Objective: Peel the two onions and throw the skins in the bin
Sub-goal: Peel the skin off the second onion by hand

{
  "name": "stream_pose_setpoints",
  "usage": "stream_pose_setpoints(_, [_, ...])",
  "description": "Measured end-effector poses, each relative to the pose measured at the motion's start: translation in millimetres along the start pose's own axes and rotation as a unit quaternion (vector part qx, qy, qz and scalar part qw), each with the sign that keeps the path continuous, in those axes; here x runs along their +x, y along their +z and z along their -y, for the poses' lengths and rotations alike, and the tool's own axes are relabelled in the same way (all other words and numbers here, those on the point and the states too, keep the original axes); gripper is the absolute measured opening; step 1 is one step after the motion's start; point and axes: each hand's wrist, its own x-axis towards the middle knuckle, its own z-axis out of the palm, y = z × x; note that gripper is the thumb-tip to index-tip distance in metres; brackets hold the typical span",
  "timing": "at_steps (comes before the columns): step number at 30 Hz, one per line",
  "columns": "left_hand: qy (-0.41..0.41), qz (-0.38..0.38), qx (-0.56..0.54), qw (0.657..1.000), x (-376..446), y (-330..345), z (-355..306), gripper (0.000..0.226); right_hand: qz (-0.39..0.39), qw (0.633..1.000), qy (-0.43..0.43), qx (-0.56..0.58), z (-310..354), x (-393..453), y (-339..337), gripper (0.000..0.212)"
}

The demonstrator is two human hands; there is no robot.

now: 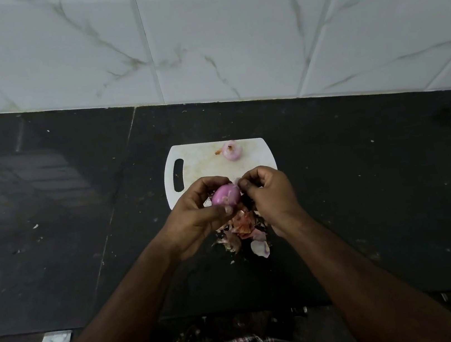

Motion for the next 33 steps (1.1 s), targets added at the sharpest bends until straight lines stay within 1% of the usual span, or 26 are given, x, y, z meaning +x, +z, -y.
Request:
stream_pose_setpoints(2, [0.008, 0.0, -0.005, 1.0, -1, 1, 2, 0.049, 0.007, 1.0, 0.008, -0.009, -1, 0, -1, 0.007])
stream_pose_setpoints(4, [0.012, -0.016, -0.011, 1.0, -2, 2, 4, 0.047, 0.011, 0.999, -0.006, -0.038, 0, -2, -2, 0.004])
stream_pose_setpoints(7, [0.021, -0.02, -0.039, 0.999, -4, 2, 4, 0.045, 0.011, 0.989, -0.046, -0.14, -4, -5, -4, 0.004])
stream_pose_setpoints(9, [0.037, -0.011, -0.052, 0.998, -4, 0, 0, 0.045, 0.022, 0.981, -0.058, -0.182, -10, -7, -7, 0.005])
stream_pose_setpoints(13, [0.032, -0.004, -0.093, 0.995, -5, -6, -11, 0.047, 0.076, 0.975, -0.058, -0.199, -8, -11, -15, 0.022])
stream_pose_setpoints(15, [0.024, -0.001, -0.102, 0.995, -6, -9, -11, 0.047, 0.088, 0.979, -0.061, -0.174, -1, -12, -18, 0.023])
stream_pose_setpoints(17, [0.019, 0.003, -0.103, 0.995, -7, -11, -7, 0.047, 0.078, 0.986, -0.06, -0.134, 6, -13, -19, 0.024])
stream_pose_setpoints(18, [0.016, 0.005, -0.103, 0.995, -7, -11, -6, 0.046, 0.085, 0.991, -0.048, -0.096, 9, -13, -18, 0.023])
stream_pose_setpoints(20, [0.011, 0.014, -0.105, 0.994, -6, -11, -3, 0.046, 0.134, 0.991, 0.0, 0.024, 11, -14, -13, 0.018])
stream_pose_setpoints(21, [0.006, 0.021, -0.107, 0.994, -6, -11, -2, 0.047, 0.157, 0.985, 0.015, 0.071, 11, -16, -10, 0.019])
stream_pose_setpoints(22, [-0.002, 0.029, -0.106, 0.994, -6, -11, -1, 0.049, 0.162, 0.983, 0.01, 0.087, 10, -16, -7, 0.026])
stream_pose_setpoints(24, [-0.02, 0.038, -0.061, 0.997, -6, -12, -1, 0.055, 0.139, 0.988, -0.022, 0.062, 5, -14, -3, 0.037])
stream_pose_setpoints(26, [-0.029, 0.034, 0.026, 0.999, -6, -12, -3, 0.06, 0.122, 0.991, -0.038, 0.033, 2, -12, -4, 0.039])
stream_pose_setpoints(27, [-0.031, 0.027, 0.052, 0.998, -7, -12, -4, 0.061, 0.12, 0.992, -0.038, 0.028, 1, -11, -5, 0.04])
stream_pose_setpoints(30, [-0.026, -0.001, 0.087, 0.996, -7, -11, -8, 0.058, 0.122, 0.991, -0.047, 0.028, 1, -12, -7, 0.041])
stream_pose_setpoints(33, [-0.024, 0.004, 0.07, 0.997, -7, -13, -7, 0.057, 0.124, 0.989, -0.064, 0.057, 2, -13, -8, 0.041])
